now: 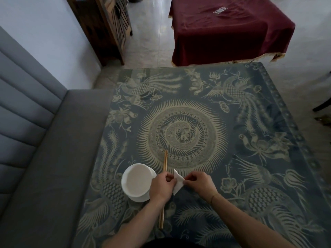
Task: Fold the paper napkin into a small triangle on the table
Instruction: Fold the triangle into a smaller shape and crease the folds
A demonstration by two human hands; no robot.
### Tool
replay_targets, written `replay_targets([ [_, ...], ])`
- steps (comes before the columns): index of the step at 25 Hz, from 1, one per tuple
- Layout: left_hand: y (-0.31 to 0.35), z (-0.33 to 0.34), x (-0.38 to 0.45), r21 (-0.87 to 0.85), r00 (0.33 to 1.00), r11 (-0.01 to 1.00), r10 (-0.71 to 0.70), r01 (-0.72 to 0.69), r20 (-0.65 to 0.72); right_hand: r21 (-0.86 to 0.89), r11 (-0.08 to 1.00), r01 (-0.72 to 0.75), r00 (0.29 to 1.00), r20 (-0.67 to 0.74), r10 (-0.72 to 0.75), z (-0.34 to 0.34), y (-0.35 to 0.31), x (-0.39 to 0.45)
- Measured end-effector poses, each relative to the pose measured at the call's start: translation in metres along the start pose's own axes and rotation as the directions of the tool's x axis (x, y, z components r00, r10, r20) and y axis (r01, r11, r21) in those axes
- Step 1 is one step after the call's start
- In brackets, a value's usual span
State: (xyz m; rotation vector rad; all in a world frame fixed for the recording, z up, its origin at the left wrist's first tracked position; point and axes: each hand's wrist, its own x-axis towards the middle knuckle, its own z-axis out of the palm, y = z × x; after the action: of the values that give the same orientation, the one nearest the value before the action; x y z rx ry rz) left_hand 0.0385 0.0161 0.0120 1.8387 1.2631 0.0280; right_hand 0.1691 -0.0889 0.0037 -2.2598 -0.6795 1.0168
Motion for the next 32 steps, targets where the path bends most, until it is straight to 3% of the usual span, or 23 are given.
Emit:
replay_targets([
  [4, 0.002, 0.006, -0.005, 0.165, 0.993, 0.986, 0.03, -0.011, -0.114, -0.033, 0.999, -0.012, 1.0, -0.018, 0.012, 0.008, -0.002, 0.001],
  [7, 0.002, 0.011, -0.005, 0.265, 0.992, 0.963, 0.071, -0.041, -0.103, -0.049, 0.999, -0.005, 0.999, -0.043, 0.003, 0.011, -0.001, 0.0],
  [24, -0.006, 0.018, -0.01, 0.442, 0.956, 0.863, 0.291, -0.244, -0.041, -0.271, 0.962, -0.017, 0.988, -0.152, -0.026, 0.02, -0.006, -0.004],
  [32, -0.015, 0.019, -0.008, 0.471, 0.922, 0.803, 0.382, -0.366, 0.064, -0.219, 0.975, -0.051, 0.993, -0.114, 0.026, 0.017, -0.007, 0.0],
])
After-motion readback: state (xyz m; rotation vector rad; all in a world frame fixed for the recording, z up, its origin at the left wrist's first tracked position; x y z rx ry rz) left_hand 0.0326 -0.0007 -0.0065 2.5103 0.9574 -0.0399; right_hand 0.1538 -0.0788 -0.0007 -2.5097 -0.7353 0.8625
